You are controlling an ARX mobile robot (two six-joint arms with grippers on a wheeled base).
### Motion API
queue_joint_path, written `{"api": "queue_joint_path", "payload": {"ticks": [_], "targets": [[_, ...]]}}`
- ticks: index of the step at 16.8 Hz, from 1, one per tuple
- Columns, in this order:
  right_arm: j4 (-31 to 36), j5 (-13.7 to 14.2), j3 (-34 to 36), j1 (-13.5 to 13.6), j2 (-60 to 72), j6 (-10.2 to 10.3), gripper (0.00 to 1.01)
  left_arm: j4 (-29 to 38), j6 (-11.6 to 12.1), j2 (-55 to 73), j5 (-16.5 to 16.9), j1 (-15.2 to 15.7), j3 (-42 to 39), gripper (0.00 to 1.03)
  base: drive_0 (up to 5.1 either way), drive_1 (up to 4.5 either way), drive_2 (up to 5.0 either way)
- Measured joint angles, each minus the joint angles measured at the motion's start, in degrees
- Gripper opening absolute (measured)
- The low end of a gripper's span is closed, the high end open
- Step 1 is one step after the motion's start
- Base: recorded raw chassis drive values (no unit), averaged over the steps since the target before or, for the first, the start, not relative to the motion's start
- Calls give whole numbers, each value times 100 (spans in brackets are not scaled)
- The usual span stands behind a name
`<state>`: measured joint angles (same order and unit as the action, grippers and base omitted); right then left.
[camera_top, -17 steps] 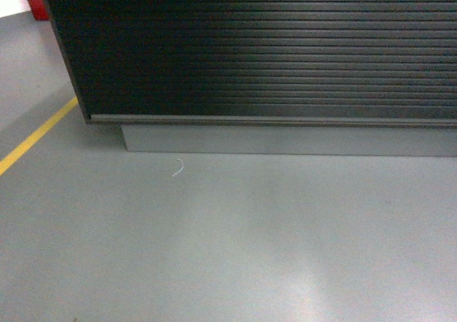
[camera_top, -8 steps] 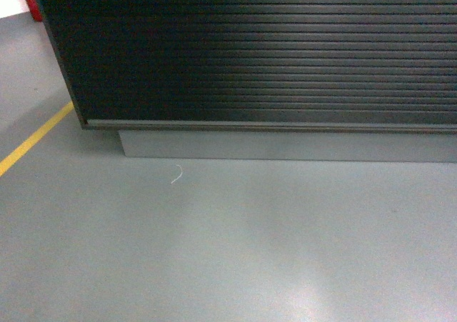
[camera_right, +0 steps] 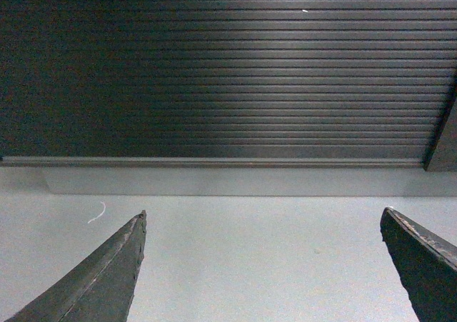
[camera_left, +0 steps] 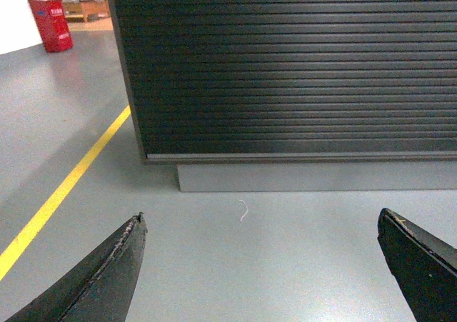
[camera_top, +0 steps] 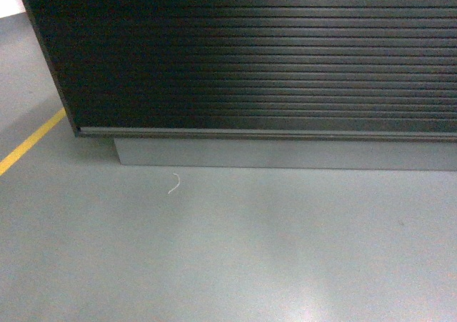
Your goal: Place dark red mango on scale at checkout
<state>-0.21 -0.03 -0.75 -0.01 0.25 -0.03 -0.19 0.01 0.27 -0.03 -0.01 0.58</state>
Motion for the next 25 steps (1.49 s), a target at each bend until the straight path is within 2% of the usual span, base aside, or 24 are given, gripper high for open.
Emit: {"api": "queue_joint_path", "payload": {"ticks": [25], "targets": [[0, 0, 0, 0, 0, 0, 98, -2, 0, 0, 0, 0, 0, 98, 5, 194, -185]]}}
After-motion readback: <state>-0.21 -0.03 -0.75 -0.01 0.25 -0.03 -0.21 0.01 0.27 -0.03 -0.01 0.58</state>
